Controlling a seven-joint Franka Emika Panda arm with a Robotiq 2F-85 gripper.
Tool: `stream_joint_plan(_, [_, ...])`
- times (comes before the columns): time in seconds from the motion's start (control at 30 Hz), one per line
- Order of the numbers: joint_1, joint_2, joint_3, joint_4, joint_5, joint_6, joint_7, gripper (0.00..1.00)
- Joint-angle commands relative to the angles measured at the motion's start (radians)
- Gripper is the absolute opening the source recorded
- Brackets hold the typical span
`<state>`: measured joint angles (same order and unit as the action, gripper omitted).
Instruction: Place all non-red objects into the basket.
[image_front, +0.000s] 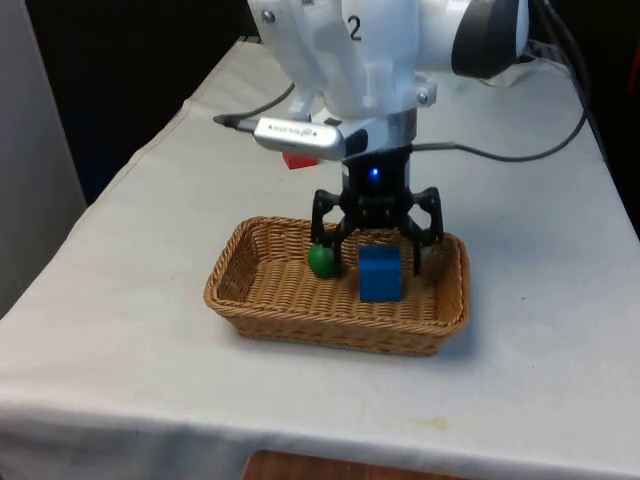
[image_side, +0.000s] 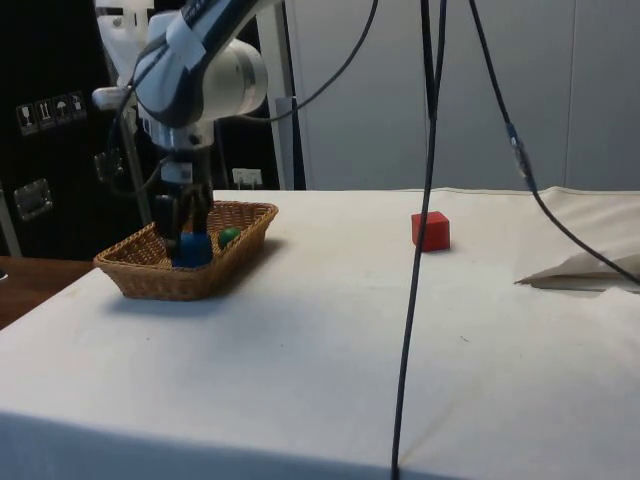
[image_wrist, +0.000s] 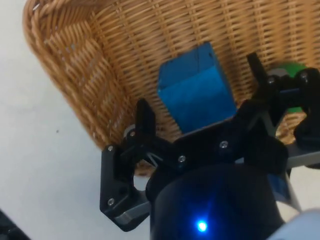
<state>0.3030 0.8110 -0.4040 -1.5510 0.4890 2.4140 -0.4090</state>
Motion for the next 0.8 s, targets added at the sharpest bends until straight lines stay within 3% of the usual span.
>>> stream_joint_plan(0.0, [0.01, -0.023, -0.009, -0.019, -0.005, -0.006, 0.01, 1.0])
stream_joint_plan(0.03, [0.011, -0.03, -0.01, -0.024, -0.006, -0.008, 0.012, 1.0])
stream_joint_plan(0.07, [0.001, -0.021, -0.002, -0.01, -0.002, -0.012, 0.004, 1.0])
stream_joint_plan(0.1, [0.011, -0.04, -0.011, -0.03, -0.007, -0.013, 0.014, 1.0])
stream_joint_plan(0.3, [0.013, -0.111, -0.014, -0.08, -0.018, -0.025, 0.027, 1.0])
stream_joint_plan(0.33, [0.004, -0.097, -0.003, -0.069, -0.009, -0.019, 0.015, 1.0])
stream_joint_plan(0.37, [0.013, -0.121, -0.015, -0.087, -0.019, -0.027, 0.028, 1.0])
stream_joint_plan(0.4, [0.014, -0.13, -0.015, -0.093, -0.019, -0.028, 0.029, 1.0])
stream_joint_plan(0.57, [0.015, -0.184, -0.023, -0.122, -0.026, -0.046, 0.037, 1.0])
stream_joint_plan(0.6, [0.006, -0.171, -0.012, -0.112, -0.015, -0.041, 0.024, 1.0])
stream_joint_plan(0.63, [0.015, -0.193, -0.024, -0.128, -0.028, -0.049, 0.038, 1.0])
stream_joint_plan(0.77, [0.015, -0.238, -0.031, -0.155, -0.036, -0.061, 0.039, 1.0])
